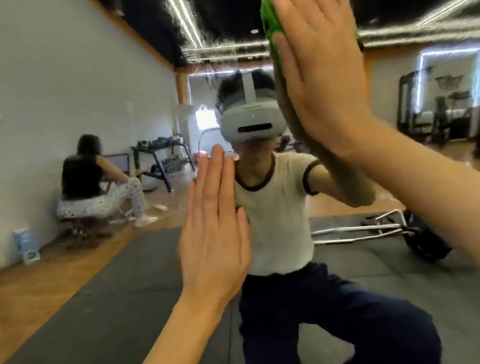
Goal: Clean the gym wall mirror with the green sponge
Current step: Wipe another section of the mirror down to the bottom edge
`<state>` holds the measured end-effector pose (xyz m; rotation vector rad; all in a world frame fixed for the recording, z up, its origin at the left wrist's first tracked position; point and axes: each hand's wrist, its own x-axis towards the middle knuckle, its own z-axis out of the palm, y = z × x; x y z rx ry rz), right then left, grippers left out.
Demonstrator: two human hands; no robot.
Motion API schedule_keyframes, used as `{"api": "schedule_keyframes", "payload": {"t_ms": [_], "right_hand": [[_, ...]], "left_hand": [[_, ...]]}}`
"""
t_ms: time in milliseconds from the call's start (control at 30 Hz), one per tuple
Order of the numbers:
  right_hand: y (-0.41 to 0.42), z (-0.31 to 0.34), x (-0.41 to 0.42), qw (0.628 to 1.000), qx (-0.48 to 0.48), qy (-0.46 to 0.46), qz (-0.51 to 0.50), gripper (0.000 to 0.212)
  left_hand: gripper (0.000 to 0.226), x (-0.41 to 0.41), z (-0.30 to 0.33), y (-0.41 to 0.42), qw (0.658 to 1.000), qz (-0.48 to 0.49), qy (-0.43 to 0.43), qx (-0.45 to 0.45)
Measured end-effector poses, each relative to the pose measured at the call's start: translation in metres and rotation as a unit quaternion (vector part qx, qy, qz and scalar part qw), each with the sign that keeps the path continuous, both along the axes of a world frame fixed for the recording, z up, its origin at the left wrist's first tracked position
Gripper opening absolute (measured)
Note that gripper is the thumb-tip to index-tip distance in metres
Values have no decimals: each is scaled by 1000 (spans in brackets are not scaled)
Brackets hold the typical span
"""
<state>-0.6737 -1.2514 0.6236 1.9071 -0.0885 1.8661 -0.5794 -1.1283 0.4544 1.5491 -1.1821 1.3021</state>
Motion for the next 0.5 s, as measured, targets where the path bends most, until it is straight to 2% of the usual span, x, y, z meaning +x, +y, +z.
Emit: {"api": "schedule_keyframes", "payload": {"t_ms": [67,167,233,300,367,433,500], "right_hand": [[6,-38,12,1000,-12,4,-6,53],[2,-140,-4,984,-100,147,-21,56],[-11,-174,-26,966,-139,214,-35,56],[-19,-154,-31,956,-170,233,-53,56],[-13,-102,-17,969,-157,182,-48,54],[-1,-38,1,992,-82,90,-17,55],[16,-3,13,999,11,30,30,51]], "left_hand": [[60,1,-1,-1,1000,-2,1,6],[59,4,-2,-2,1000,9,-13,0],[58,5,-1,-3,999,22,-27,-3],[58,4,0,-2,1000,22,-22,0],[60,2,0,1,1000,3,-6,7],[61,2,1,8,1000,-9,0,11],[63,6,2,17,1000,13,4,-6]]}}
